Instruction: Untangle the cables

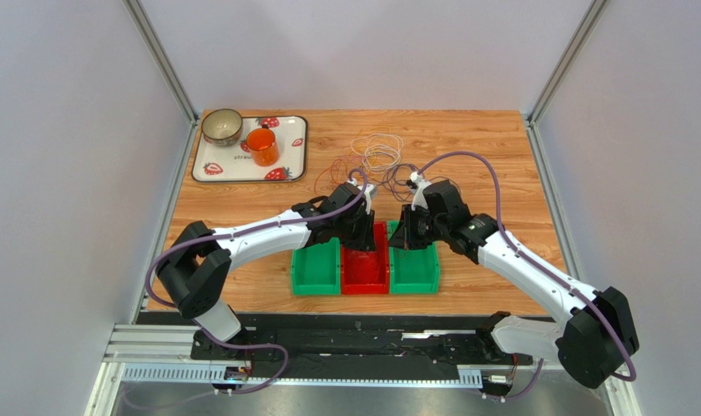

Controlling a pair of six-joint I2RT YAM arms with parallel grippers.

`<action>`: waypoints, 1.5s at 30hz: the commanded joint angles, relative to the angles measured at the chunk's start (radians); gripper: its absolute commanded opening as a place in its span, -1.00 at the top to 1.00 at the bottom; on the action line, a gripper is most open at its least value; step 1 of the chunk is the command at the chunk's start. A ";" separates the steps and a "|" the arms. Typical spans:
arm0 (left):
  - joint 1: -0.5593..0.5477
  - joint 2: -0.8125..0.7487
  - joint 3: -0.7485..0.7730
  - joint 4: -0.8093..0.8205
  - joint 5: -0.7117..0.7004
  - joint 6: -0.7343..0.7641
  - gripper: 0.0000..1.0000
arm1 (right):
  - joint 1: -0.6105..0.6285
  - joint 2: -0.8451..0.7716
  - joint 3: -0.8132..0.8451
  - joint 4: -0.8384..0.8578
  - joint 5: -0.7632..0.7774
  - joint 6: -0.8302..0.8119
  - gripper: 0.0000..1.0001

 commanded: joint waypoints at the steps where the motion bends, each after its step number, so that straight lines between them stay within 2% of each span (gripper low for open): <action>1: -0.007 0.024 0.016 0.114 0.064 -0.004 0.54 | -0.004 -0.060 0.023 -0.036 0.019 -0.036 1.00; 6: -0.007 0.076 0.004 0.201 0.134 -0.019 0.56 | -0.004 -0.089 0.010 -0.031 0.000 -0.036 1.00; 11: -0.007 0.064 -0.011 0.208 0.151 -0.034 0.58 | -0.005 -0.071 0.000 0.039 -0.053 -0.008 1.00; 14: -0.006 0.000 -0.007 0.143 0.113 -0.031 0.52 | -0.004 -0.022 0.013 0.080 -0.098 0.010 1.00; 17: -0.006 -0.041 0.031 -0.023 0.038 -0.013 0.45 | -0.002 0.024 0.035 0.113 -0.136 0.024 1.00; 22: -0.006 -0.127 0.050 -0.127 -0.023 -0.002 0.27 | 0.005 0.068 0.072 0.151 -0.175 0.038 1.00; 25: -0.006 -0.170 0.079 -0.220 -0.112 0.004 0.14 | 0.013 0.104 0.090 0.165 -0.187 0.044 1.00; 32: -0.002 -0.261 0.140 -0.380 -0.259 0.033 0.03 | 0.042 0.185 0.107 0.223 -0.213 0.084 1.00; 37: 0.048 -0.330 0.140 -0.415 -0.280 0.053 0.00 | 0.059 0.265 0.113 0.259 -0.224 0.101 1.00; 45: 0.109 -0.356 0.047 -0.355 -0.264 0.050 0.02 | 0.059 0.337 0.112 0.242 -0.175 0.098 1.00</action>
